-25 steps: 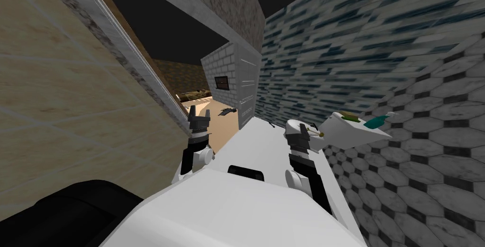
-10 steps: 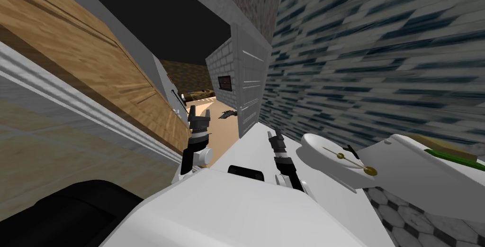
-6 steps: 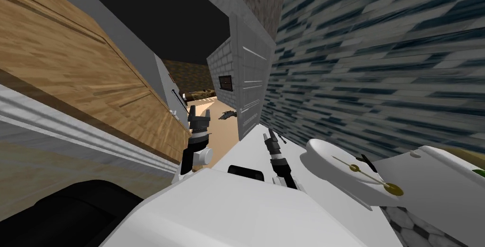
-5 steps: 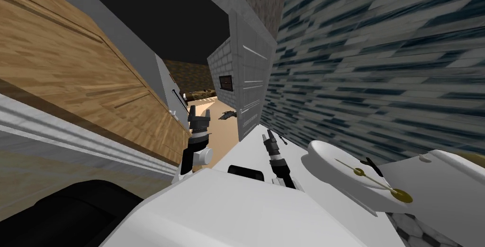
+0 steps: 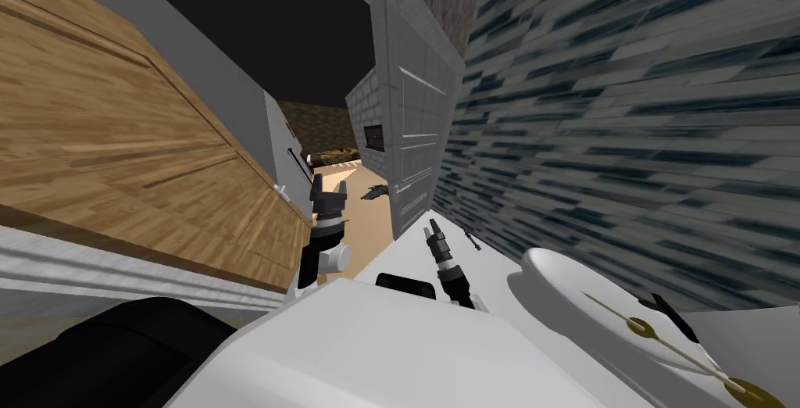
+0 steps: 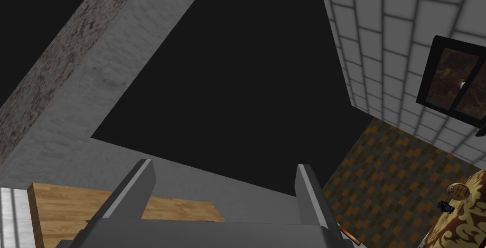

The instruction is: Push the door open

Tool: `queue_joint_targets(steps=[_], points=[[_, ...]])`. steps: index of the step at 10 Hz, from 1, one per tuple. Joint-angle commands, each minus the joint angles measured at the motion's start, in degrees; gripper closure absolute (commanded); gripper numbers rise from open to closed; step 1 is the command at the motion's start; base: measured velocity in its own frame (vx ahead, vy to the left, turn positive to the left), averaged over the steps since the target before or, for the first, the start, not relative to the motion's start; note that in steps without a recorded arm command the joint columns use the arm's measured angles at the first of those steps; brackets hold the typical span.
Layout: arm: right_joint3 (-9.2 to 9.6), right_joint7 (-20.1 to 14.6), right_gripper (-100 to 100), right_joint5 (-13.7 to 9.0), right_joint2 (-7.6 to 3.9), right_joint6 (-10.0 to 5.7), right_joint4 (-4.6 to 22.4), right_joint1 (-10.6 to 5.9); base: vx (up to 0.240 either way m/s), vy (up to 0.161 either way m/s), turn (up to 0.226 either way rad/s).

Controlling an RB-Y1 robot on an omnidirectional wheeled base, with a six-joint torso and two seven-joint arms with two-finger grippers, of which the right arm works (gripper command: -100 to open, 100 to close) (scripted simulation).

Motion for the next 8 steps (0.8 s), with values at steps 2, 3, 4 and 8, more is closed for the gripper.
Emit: queue_joint_targets(steps=[2, 3, 4, 8], points=[[2.59, -1.0, -100, 2.4, -0.43, 0.13, 1.8, -0.54, 0.181, -0.05, 0.054], [3.51, -1.3, -100, 3.3, -0.69, 0.06, 2.4, -0.56, 0.205, -0.04, 0.073], [4.39, -1.7, -100, 4.1, -0.93, 0.01, 2.9, -0.57, 0.198, -0.063, 0.069], [8.16, -3.1, -100, 7.7, -1.91, -0.25, 5.3, -0.63, 0.213, -0.062, 0.072]])
